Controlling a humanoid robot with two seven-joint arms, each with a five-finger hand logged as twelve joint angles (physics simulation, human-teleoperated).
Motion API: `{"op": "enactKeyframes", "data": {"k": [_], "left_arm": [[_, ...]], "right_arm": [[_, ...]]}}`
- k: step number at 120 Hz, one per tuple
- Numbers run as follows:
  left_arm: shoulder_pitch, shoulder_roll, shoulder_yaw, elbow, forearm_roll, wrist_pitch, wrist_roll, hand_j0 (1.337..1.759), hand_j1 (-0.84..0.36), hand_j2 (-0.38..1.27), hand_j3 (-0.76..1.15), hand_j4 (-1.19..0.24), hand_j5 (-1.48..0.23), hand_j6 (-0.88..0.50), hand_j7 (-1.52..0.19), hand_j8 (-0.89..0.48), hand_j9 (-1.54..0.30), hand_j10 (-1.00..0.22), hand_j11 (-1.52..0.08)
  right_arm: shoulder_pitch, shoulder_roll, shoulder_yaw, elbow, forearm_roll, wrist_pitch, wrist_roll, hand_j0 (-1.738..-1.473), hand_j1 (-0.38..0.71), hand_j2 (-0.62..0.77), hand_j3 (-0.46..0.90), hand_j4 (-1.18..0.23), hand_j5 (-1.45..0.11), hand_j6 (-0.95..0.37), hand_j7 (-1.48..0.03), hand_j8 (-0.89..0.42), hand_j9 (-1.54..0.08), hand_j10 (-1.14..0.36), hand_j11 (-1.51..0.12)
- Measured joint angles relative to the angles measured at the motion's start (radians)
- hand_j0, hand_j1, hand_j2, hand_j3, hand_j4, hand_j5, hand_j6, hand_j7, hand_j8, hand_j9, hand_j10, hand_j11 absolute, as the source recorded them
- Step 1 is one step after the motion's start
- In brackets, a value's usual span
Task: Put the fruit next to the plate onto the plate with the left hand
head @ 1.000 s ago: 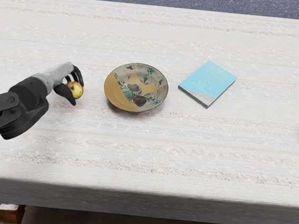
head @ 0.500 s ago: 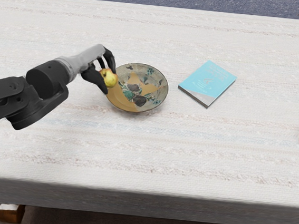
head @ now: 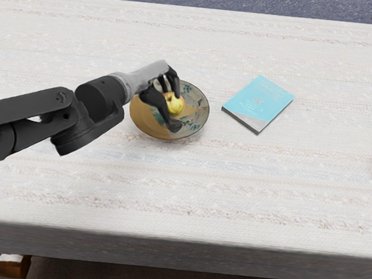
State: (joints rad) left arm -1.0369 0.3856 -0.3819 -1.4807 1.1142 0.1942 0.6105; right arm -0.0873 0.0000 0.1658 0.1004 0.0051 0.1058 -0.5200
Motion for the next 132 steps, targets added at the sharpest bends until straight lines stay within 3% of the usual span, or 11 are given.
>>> {"op": "enactKeyframes", "data": {"k": [56, 62, 79, 97, 107, 117, 132], "left_arm": [[-0.031, -0.078, 0.002, 0.196, 0.005, -0.025, 0.0, 1.649, -0.5, 0.99, 0.0, -0.83, -1.22, -0.36, -1.17, -0.41, -1.17, -0.86, -1.17], [-0.042, -0.098, -0.002, 0.204, 0.007, -0.023, 0.0, 1.65, -0.45, 0.92, 0.0, -0.77, -1.11, -0.39, -1.07, -0.45, -1.07, -0.79, -1.08], [-0.051, -0.094, -0.011, 0.214, 0.009, -0.018, 0.0, 1.654, -0.24, 0.49, 0.0, -0.54, -0.76, -0.35, -0.74, -0.38, -0.74, -0.55, -0.74], [-0.049, -0.093, -0.014, 0.213, -0.007, -0.015, 0.0, 1.656, -0.11, 0.27, 0.0, -0.41, -0.56, -0.32, -0.55, -0.33, -0.55, -0.41, -0.55], [-0.053, -0.063, -0.041, 0.195, -0.15, -0.017, 0.0, 1.657, -0.01, 0.19, 0.0, -0.31, -0.43, -0.25, -0.42, -0.26, -0.42, -0.32, -0.42], [-0.043, 0.043, -0.09, 0.117, -0.39, -0.042, 0.0, 1.657, 0.1, 0.13, 0.0, -0.22, -0.29, -0.18, -0.29, -0.18, -0.29, -0.22, -0.29], [-0.01, 0.225, -0.154, 0.043, -0.771, -0.331, 0.0, 1.658, 0.2, 0.07, 0.0, -0.13, -0.17, -0.11, -0.17, -0.11, -0.17, -0.13, -0.17]], "right_arm": [[0.005, 0.0, 0.0, 0.001, 0.001, 0.0, 0.0, -1.658, -0.35, 0.0, 0.0, 0.0, 0.0, 0.0, 0.0, 0.0, 0.0, 0.0, 0.0], [0.007, 0.0, 0.0, 0.001, 0.001, 0.0, 0.0, -1.658, -0.35, 0.0, 0.0, 0.0, 0.0, 0.0, 0.0, 0.0, 0.0, 0.0, 0.0], [0.01, 0.0, 0.0, 0.003, 0.002, 0.0, 0.0, -1.658, -0.35, 0.0, 0.0, 0.0, 0.0, 0.0, 0.0, 0.0, 0.0, 0.0, 0.0], [0.01, 0.0, 0.0, 0.006, 0.002, 0.0, 0.0, -1.658, -0.35, 0.0, 0.0, 0.0, 0.0, 0.0, 0.0, 0.0, 0.0, 0.0, 0.0], [0.011, 0.0, 0.0, 0.007, 0.002, 0.0, 0.0, -1.658, -0.35, 0.0, 0.0, 0.0, 0.0, 0.0, 0.0, 0.0, 0.0, 0.0, 0.0], [0.011, 0.0, 0.0, 0.015, 0.003, 0.0, 0.0, -1.658, -0.35, 0.0, 0.0, 0.0, 0.0, 0.0, 0.0, 0.0, 0.0, 0.0, 0.0], [0.009, 0.0, 0.0, 0.025, 0.003, 0.0, 0.0, -1.658, -0.35, 0.0, 0.0, 0.0, 0.0, 0.0, 0.0, 0.0, 0.0, 0.0, 0.0]]}}
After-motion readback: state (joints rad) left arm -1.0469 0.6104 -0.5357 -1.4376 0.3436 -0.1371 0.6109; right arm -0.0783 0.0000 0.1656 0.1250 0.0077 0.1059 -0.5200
